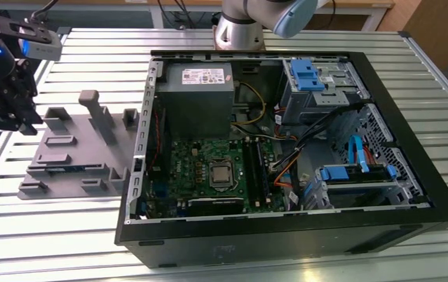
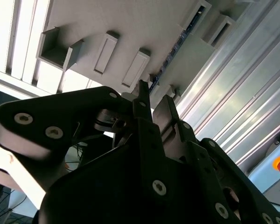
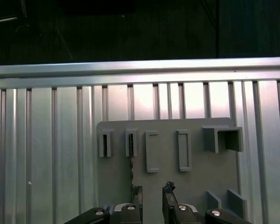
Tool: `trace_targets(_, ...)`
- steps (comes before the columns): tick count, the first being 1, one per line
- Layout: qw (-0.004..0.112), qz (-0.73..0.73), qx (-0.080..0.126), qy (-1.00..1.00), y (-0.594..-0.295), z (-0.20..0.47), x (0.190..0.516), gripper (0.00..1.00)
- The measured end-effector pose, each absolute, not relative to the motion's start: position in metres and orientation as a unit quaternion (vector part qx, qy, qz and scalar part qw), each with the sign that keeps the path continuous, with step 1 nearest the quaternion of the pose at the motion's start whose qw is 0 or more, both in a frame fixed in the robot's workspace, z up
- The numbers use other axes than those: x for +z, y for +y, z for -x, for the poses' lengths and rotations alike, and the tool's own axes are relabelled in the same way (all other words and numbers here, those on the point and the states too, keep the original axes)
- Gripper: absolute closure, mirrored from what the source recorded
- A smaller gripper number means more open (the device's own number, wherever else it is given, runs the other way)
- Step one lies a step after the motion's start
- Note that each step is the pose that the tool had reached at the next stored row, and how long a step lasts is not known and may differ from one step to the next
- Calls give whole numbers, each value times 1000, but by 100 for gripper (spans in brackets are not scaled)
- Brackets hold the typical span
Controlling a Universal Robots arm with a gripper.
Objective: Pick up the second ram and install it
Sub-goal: 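Pick up the second ram and move it above second insertion slot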
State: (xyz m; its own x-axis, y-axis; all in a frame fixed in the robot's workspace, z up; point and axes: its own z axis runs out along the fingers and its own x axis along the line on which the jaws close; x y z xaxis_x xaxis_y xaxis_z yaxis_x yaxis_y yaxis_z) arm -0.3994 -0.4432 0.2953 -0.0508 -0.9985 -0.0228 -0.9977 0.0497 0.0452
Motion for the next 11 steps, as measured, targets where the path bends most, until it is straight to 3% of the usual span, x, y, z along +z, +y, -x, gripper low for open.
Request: trace_targets(11, 8, -694, -24, -720, -448, 399, 289, 69)
